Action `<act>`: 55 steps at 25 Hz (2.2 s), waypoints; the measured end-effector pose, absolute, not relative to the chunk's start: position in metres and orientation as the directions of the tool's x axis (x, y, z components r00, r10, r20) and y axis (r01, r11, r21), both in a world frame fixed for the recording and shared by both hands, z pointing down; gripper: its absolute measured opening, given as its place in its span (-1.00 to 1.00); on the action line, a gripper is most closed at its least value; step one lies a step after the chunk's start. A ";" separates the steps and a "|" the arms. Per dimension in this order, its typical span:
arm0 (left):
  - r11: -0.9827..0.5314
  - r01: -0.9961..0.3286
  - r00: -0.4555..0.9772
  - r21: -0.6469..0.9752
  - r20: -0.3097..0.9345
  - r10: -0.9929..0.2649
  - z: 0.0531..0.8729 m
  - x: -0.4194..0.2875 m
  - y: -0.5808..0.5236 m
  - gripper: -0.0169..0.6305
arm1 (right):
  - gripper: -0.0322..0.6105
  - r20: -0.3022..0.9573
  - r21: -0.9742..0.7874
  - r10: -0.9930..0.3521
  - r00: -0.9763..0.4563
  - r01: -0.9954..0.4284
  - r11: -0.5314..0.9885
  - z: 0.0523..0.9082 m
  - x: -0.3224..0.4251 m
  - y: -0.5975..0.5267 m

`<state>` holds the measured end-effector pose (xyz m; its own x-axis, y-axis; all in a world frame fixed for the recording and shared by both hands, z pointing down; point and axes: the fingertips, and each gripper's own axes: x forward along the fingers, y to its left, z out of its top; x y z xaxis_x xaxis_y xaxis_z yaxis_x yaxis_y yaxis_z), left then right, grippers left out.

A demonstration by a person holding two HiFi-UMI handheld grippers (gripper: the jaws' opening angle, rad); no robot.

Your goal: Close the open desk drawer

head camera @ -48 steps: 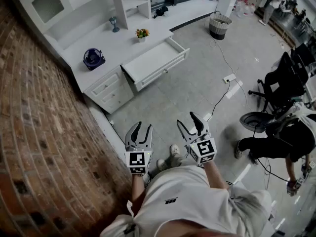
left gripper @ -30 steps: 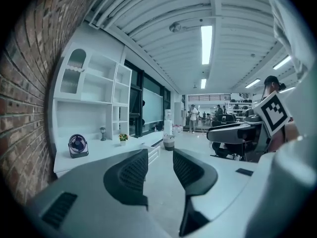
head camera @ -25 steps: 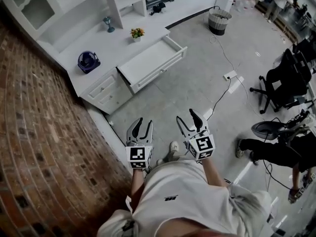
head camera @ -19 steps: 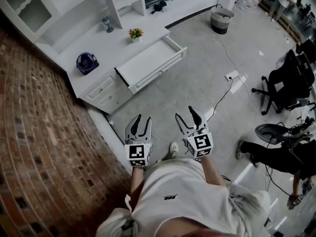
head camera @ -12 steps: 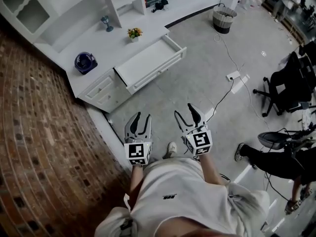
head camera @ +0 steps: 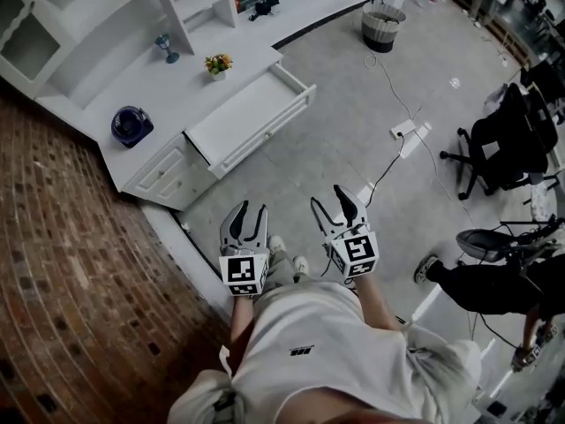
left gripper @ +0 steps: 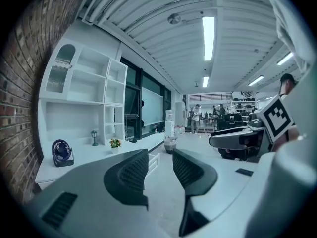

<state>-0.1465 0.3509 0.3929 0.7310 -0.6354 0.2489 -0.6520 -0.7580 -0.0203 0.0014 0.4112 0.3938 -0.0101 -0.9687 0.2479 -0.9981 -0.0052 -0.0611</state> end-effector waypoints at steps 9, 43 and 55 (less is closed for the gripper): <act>-0.786 -0.618 0.762 0.000 0.248 -0.598 0.399 -0.121 0.287 -0.44 | -0.14 0.268 -0.037 -0.962 0.054 -0.997 -0.067 0.393 0.027 0.360; -0.874 -0.483 0.852 0.059 0.263 -0.453 0.428 -0.043 0.152 -0.45 | -0.17 0.340 -0.021 -0.921 0.188 -0.978 -0.207 0.419 0.084 0.252; -0.839 -0.541 0.814 0.051 0.281 -0.508 0.426 0.045 0.116 -0.47 | -0.19 0.335 -0.032 -0.933 0.131 -0.988 -0.150 0.414 0.184 0.209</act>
